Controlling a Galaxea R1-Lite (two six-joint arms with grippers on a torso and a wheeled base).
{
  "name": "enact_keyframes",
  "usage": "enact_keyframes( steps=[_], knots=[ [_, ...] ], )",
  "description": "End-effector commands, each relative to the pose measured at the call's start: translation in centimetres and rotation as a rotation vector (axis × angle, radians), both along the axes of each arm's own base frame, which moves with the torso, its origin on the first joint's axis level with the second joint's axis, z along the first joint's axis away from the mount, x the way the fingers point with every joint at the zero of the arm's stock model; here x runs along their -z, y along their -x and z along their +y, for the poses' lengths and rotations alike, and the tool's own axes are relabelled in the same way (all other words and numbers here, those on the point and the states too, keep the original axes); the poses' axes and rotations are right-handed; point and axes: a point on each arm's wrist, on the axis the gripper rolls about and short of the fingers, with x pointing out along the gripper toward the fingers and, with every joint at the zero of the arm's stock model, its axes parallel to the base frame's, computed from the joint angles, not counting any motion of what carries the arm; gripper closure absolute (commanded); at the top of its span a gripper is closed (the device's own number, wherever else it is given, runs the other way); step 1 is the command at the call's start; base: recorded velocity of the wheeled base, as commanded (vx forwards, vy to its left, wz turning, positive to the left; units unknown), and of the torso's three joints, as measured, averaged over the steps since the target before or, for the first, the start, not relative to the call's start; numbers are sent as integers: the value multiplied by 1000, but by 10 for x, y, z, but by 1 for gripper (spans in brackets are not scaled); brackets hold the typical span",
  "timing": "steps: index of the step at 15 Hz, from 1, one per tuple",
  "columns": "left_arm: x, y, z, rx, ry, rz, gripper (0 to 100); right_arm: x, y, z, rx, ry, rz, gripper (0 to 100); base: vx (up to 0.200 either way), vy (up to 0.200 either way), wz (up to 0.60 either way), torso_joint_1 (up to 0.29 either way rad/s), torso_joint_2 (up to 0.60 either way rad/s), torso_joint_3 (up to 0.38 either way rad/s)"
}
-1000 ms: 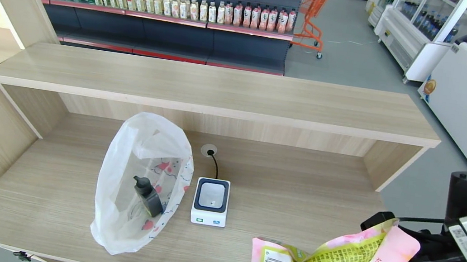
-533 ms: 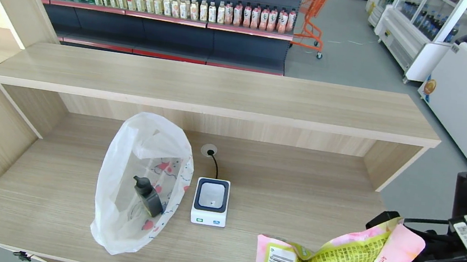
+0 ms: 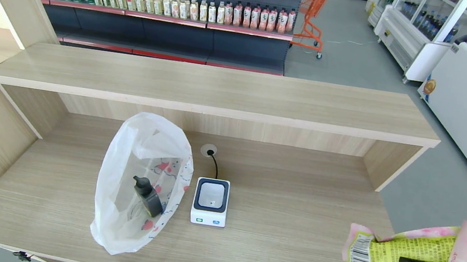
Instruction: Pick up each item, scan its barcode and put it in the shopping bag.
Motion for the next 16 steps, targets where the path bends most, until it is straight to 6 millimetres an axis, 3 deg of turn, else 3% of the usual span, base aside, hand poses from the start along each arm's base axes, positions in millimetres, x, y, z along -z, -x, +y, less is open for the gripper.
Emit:
enact_keyframes(
  steps=[1, 3, 6, 8, 10, 13, 16],
  knots=[
    [0, 0, 0, 0, 0, 1, 0, -11, 7, -3, 50, -12, -26, 100, 0, 0, 0, 0, 0, 0],
    [0, 0, 0, 0, 0, 1, 0, -15, 0, -1, 105, -16, 22, 100, 0, 0, 0, 0, 0, 0],
    [0, 0, 0, 0, 0, 1, 0, -20, -3, 9, 376, -74, 231, 100, 0, 0, 0, 0, 0, 0],
    [0, 0, 0, 0, 0, 1, 0, -35, -10, 44, 627, -184, 391, 100, 0, 0, 0, 0, 0, 0],
    [0, 0, 0, 0, 0, 1, 0, -51, -18, 77, 749, -330, 510, 100, 0, 0, 0, 0, 0, 0],
    [0, 0, 0, 0, 0, 1, 0, -57, -20, 91, 785, -385, 638, 100, 0, 0, 0, 0, 0, 0],
    [0, 0, 0, 0, 0, 1, 0, -59, -19, 92, 804, -422, 667, 100, 0, 0, 0, 0, 0, 0]
  ],
)
